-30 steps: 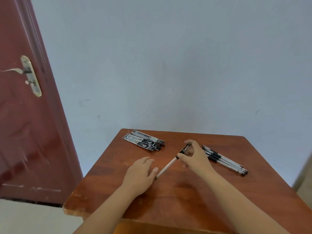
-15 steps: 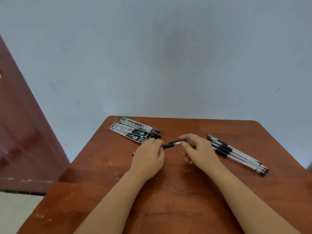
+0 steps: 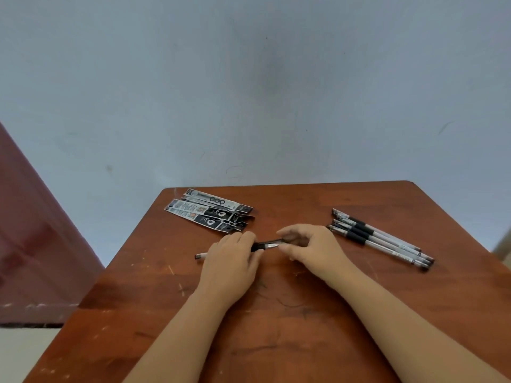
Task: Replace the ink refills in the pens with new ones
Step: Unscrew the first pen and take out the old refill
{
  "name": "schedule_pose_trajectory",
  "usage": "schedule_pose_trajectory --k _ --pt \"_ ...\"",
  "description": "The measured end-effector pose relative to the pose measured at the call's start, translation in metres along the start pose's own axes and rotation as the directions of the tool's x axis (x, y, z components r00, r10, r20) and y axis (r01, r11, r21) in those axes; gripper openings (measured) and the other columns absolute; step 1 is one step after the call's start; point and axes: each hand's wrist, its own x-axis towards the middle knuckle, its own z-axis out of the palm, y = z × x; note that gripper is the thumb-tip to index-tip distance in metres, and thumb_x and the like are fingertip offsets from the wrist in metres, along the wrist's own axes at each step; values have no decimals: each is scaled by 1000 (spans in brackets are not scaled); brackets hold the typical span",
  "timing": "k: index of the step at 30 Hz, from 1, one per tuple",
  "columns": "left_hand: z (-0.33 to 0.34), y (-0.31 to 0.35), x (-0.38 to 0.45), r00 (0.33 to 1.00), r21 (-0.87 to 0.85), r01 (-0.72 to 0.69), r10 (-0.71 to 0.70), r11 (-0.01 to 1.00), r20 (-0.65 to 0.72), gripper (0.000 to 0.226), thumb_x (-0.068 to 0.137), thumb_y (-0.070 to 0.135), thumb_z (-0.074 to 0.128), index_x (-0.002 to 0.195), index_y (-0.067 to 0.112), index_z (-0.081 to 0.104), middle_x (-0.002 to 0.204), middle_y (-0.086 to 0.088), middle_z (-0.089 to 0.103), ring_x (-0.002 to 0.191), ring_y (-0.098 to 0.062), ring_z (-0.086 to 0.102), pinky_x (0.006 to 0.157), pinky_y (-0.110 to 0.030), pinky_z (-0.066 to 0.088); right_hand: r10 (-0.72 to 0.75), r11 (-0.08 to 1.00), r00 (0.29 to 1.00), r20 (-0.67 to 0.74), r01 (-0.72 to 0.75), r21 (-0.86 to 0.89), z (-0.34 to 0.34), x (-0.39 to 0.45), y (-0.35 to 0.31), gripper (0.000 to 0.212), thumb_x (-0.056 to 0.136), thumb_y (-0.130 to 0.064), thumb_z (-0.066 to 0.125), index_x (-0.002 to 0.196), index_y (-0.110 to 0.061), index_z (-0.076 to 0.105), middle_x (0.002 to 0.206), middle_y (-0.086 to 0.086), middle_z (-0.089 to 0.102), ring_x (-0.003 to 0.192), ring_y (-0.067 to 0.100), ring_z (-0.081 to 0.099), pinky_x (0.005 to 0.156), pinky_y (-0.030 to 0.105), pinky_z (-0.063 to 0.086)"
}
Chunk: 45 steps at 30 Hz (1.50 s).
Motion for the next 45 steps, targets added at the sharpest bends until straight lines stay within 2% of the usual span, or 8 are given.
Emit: schedule_pose_trajectory --k 2,6,10,16,20,25,35,45 --pt "1 -2 -1 999 -64 -44 45 997 6 22 93 30 41 110 20 51 108 4 54 102 -13 47 83 -23 34 -28 998 1000 13 28 -59 1 -2 0 20 75 -2 66 94 -6 68 82 3 64 52 -12 53 59 2 42" --pt "2 -2 -2 996 -137 -89 92 987 14 21 92 27 44 109 19 54 104 3 54 100 -13 47 79 -19 32 -43 984 999 34 48 -171 0 -2 -1 20 77 -6 65 96 -8 69 89 7 69 71 1 56 63 -1 36" --pt "2 -2 -1 996 -126 -84 86 988 8 26 91 34 45 112 22 56 100 2 55 98 -13 48 76 -21 32 -40 991 997 72 49 -124 -2 -2 -2 18 78 -6 65 95 -10 69 79 -4 63 57 -12 54 60 0 40" --pt "0 -2 -2 996 -129 -83 88 988 34 22 93 29 43 108 18 54 103 2 55 98 -14 47 81 -23 35 -65 988 993 97 77 -130 -2 -4 -3 17 80 -7 62 95 -10 69 71 -15 58 58 -18 52 58 0 37" --pt "1 0 -2 995 -105 -86 91 991 44 27 96 30 34 116 20 50 110 3 56 102 -13 50 80 -24 36 -54 990 996 67 62 -130 -1 -4 -2 20 80 -6 62 99 -9 67 78 -6 62 60 -6 53 60 1 41" --pt "-2 1 -3 991 -67 -119 123 991 61 28 96 32 33 115 22 51 103 3 59 96 -15 54 72 -27 38 -41 990 996 77 51 -131 -3 -4 -1 15 78 -13 66 93 -12 70 66 -15 58 55 -15 52 56 2 39" --pt "-6 -1 -3 975 -26 -136 138 990 171 34 96 35 32 118 18 52 104 -1 61 96 -18 55 80 -35 45 -33 995 991 130 46 -94 -6 -5 -2 12 76 -8 67 88 -9 69 66 -11 59 53 -13 53 55 2 41" --pt "-6 -2 -3 972 -16 -142 142 990 189 38 95 39 27 115 18 53 100 -2 63 93 -20 56 77 -37 47 -27 998 989 143 33 -44 -7 -6 -3 13 77 -5 66 88 -10 70 64 -13 59 51 -14 52 53 2 39"
